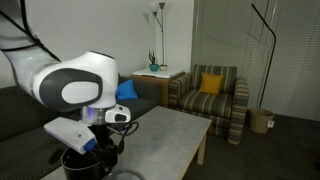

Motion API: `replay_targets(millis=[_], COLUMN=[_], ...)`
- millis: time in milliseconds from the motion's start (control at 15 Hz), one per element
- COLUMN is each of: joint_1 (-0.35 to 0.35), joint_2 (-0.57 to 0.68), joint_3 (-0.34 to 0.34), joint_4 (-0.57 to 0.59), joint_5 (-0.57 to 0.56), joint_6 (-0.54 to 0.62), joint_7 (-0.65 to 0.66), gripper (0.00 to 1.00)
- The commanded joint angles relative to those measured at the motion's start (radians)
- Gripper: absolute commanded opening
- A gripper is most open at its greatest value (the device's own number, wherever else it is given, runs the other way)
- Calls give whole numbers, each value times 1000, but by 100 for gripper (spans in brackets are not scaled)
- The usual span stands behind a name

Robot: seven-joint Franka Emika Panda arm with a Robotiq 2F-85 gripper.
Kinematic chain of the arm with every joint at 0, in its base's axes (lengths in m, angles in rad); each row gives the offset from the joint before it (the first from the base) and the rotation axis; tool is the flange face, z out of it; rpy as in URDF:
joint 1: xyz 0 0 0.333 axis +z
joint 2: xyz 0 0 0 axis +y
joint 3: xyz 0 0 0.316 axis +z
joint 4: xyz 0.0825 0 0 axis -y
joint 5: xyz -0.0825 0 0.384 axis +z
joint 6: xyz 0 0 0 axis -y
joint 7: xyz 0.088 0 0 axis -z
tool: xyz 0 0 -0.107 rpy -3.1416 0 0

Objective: Take the lid from the table and place it on the black pot

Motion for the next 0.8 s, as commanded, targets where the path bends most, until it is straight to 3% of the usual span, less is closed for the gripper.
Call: replay_targets(millis=[0,267,400,733], joint_1=[-3,0,39,102], joint_2=[30,50,10,109], joint_3=[8,9,-3,-7], joint_4=[27,43,-31,21], joint_5=[-5,-6,-9,15], joint_6=[-18,-18,74,159], joint_7=[3,4,44,190], gripper=[100,100,100,100])
